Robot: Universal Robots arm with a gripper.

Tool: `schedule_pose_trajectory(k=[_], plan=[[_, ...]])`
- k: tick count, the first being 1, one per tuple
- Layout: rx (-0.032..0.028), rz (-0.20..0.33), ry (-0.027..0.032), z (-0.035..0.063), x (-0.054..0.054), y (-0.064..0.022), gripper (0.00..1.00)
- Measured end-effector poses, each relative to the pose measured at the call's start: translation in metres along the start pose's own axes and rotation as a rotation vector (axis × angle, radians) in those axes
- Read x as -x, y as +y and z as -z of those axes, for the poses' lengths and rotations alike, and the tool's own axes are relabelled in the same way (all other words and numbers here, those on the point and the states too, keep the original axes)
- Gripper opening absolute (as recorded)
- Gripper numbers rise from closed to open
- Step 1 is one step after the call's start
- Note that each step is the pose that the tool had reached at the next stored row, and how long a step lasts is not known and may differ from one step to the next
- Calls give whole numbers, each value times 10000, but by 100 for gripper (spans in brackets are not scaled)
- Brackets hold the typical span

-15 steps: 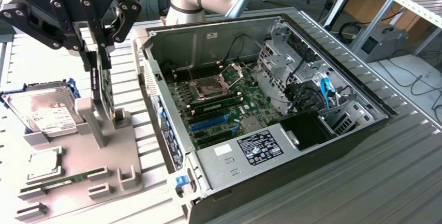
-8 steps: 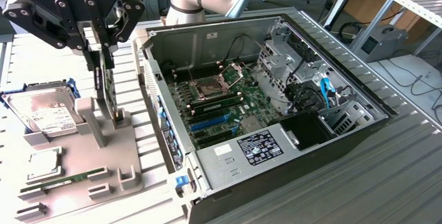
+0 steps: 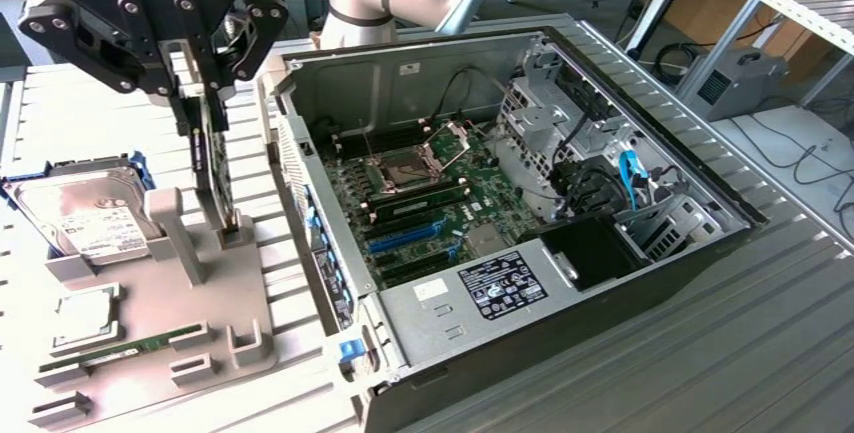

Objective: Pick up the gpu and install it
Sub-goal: 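Pick up the gpu and move the gpu toward the slot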

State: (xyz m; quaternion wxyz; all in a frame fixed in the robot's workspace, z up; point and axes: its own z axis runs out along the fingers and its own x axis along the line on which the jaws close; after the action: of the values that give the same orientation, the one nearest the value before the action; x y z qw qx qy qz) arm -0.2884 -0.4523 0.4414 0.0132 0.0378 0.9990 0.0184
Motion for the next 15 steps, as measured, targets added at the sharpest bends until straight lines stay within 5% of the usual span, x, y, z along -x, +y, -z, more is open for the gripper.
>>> schedule_pose_trajectory(k=[15], plan=[[0,0,1,-3,103,8,26]])
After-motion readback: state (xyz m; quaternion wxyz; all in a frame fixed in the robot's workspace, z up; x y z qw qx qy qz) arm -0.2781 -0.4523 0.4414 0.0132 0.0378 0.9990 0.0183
